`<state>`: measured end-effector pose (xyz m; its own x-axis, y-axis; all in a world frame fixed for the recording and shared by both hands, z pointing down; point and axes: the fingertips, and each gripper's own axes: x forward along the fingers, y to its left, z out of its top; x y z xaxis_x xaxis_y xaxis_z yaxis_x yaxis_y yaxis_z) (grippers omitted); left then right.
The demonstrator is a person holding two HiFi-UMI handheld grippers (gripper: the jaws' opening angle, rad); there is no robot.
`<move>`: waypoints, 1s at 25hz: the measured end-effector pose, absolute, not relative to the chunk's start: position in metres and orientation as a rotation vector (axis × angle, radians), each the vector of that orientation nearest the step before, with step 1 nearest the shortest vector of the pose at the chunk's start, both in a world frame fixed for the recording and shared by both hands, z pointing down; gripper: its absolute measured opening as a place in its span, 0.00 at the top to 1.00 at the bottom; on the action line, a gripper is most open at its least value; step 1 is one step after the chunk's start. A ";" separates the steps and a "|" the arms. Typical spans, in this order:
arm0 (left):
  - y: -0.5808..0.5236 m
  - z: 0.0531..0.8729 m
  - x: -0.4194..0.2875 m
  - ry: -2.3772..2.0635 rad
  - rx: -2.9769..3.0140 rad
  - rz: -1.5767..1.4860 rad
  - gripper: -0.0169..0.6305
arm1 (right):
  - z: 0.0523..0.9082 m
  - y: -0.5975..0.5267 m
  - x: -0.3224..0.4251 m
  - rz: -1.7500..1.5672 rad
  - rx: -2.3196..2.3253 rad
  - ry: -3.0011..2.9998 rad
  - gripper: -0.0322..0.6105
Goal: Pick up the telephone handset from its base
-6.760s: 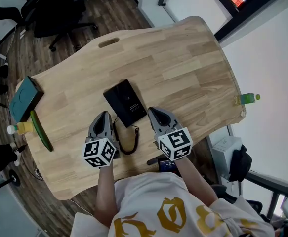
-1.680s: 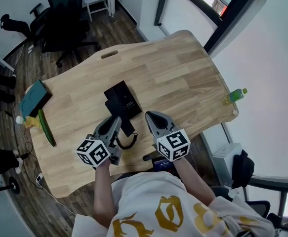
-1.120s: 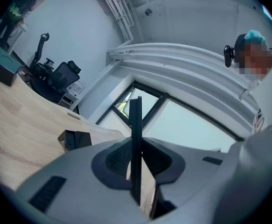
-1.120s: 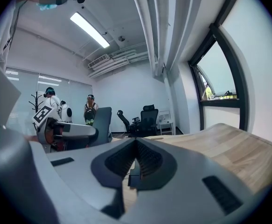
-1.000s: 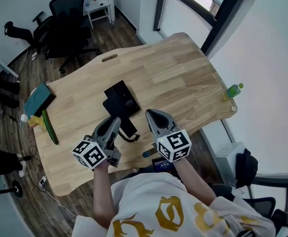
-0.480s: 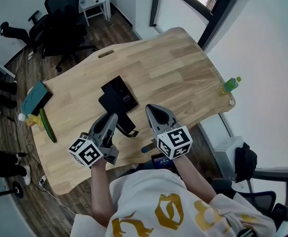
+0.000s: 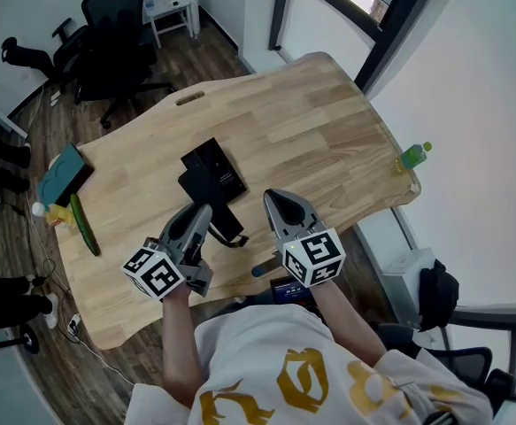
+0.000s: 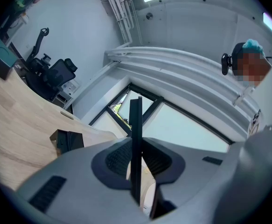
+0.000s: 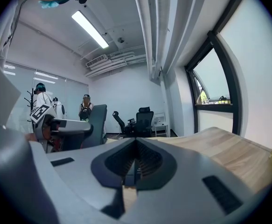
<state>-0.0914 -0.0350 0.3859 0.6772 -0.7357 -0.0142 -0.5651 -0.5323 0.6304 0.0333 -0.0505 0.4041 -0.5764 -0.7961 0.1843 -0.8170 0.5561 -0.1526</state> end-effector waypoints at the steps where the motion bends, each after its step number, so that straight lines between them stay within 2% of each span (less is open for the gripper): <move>1: -0.035 0.386 -0.092 -0.998 2.288 -0.372 0.86 | 0.405 -0.050 0.033 0.340 1.394 -2.685 0.94; 25: -0.038 0.397 -0.102 -1.027 2.249 -0.390 0.86 | 0.419 -0.059 0.030 0.311 1.371 -2.651 0.94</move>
